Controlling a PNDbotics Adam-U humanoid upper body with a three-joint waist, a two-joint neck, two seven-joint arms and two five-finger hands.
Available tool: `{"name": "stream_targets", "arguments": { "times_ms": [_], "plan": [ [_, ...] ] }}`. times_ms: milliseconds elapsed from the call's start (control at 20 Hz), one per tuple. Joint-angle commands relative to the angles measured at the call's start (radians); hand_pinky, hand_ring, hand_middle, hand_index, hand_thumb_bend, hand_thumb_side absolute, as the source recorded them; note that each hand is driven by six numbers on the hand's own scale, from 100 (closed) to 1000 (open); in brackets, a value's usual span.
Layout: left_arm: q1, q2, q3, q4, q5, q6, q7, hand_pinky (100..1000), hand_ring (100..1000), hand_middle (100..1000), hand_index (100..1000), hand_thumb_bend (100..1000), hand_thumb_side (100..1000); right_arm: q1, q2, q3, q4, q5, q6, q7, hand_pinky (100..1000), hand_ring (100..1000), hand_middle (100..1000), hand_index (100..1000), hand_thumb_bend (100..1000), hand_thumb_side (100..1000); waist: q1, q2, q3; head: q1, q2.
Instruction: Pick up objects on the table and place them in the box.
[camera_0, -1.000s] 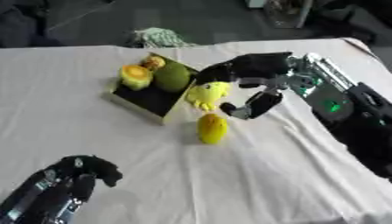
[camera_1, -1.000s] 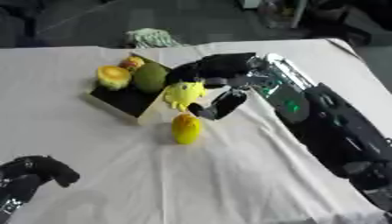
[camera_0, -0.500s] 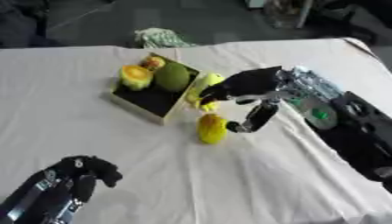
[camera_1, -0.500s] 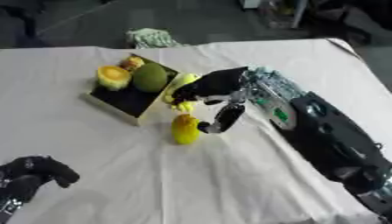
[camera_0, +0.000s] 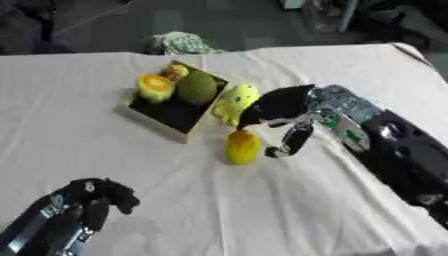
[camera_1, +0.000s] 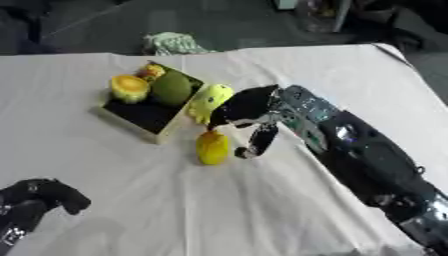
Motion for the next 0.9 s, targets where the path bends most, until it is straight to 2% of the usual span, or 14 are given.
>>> {"name": "stream_targets", "arguments": {
  "times_ms": [50, 150, 350, 500, 550, 600, 900],
  "plan": [
    [-0.006, 0.008, 0.007, -0.021, -0.003, -0.001, 0.004, 718, 681, 515, 729, 100, 677, -0.019, -0.01, -0.003, 0.002, 0.025, -0.018, -0.031, 806, 815, 713, 781, 298, 338, 0.003, -0.012, 0.001, -0.004, -0.011],
    [-0.006, 0.008, 0.008, -0.021, -0.003, -0.001, 0.005, 718, 681, 515, 729, 100, 676, -0.021, -0.007, -0.004, 0.007, 0.034, -0.007, -0.073, 790, 786, 613, 707, 276, 332, 0.004, -0.012, 0.0, -0.004, -0.011],
    [-0.006, 0.008, 0.008, -0.021, -0.002, -0.002, 0.005, 718, 680, 515, 728, 100, 675, -0.028, -0.004, -0.012, 0.006, 0.024, 0.01, -0.136, 770, 752, 534, 634, 239, 312, 0.004, -0.012, -0.001, -0.004, -0.011],
    [-0.006, 0.008, 0.008, -0.021, -0.002, -0.002, 0.006, 717, 680, 514, 728, 100, 674, -0.042, -0.007, -0.02, -0.005, -0.005, 0.02, -0.158, 761, 742, 521, 623, 215, 297, 0.004, -0.013, -0.001, -0.005, -0.011],
    [-0.006, 0.008, 0.008, -0.021, -0.001, -0.002, 0.006, 717, 680, 514, 728, 100, 673, -0.049, -0.007, -0.022, -0.009, -0.017, 0.022, -0.16, 758, 739, 517, 620, 166, 317, 0.005, -0.014, -0.001, -0.005, -0.011],
    [-0.006, 0.008, 0.008, -0.021, -0.001, -0.002, 0.006, 717, 680, 514, 728, 100, 673, -0.057, -0.008, -0.023, -0.014, -0.031, 0.023, -0.16, 756, 738, 514, 618, 202, 287, 0.005, -0.014, -0.001, -0.005, -0.011],
    [-0.006, 0.007, 0.007, -0.021, 0.001, -0.002, 0.005, 717, 679, 513, 728, 100, 673, -0.131, 0.004, -0.014, -0.022, -0.16, 0.032, -0.125, 728, 709, 492, 604, 100, 231, 0.005, -0.016, 0.004, -0.008, -0.012]
  ]
}}
